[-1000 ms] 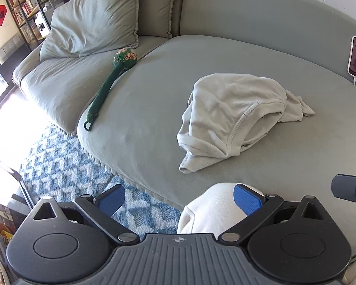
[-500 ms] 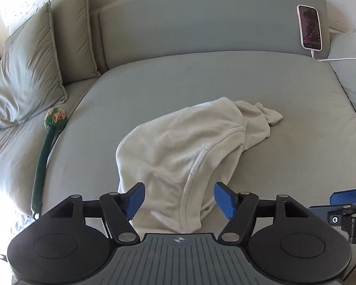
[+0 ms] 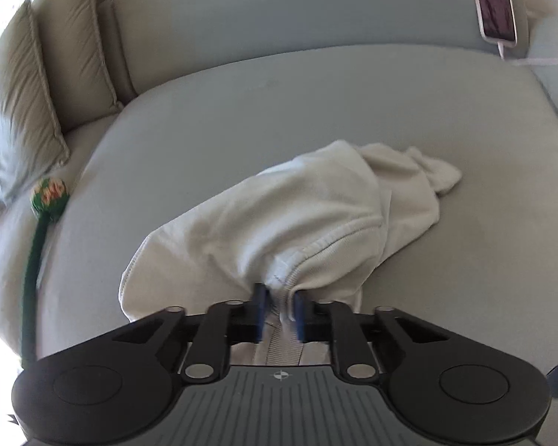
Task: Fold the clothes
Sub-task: 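Move both tools to the sweatshirt and close the right gripper on its hem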
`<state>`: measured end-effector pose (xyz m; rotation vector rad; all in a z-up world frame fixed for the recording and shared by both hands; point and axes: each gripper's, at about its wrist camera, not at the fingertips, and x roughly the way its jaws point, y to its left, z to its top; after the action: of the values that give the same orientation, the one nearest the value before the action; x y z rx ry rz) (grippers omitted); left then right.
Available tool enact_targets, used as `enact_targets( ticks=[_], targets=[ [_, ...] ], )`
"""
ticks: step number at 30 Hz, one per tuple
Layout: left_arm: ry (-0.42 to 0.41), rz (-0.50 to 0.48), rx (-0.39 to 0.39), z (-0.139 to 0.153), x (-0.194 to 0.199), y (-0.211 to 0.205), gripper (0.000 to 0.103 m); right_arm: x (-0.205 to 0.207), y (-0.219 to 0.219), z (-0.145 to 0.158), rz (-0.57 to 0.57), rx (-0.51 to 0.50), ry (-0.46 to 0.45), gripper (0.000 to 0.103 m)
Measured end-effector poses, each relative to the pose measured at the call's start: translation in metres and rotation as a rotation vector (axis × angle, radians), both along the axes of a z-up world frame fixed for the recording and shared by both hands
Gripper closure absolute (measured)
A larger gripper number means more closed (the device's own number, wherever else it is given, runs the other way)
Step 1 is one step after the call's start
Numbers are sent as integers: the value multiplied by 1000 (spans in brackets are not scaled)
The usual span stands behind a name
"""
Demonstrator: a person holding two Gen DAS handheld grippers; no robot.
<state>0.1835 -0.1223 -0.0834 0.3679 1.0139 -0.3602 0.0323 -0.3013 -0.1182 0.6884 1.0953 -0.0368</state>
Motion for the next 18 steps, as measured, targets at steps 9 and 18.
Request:
enact_targets(
  ticks=[9, 18],
  targets=[
    [14, 56, -907, 214, 6, -12, 100, -38, -40, 28, -197, 16, -111, 43],
    [-335, 0, -1205, 341, -96, 38, 100, -128, -91, 135, -448, -159, -418, 42]
  ],
)
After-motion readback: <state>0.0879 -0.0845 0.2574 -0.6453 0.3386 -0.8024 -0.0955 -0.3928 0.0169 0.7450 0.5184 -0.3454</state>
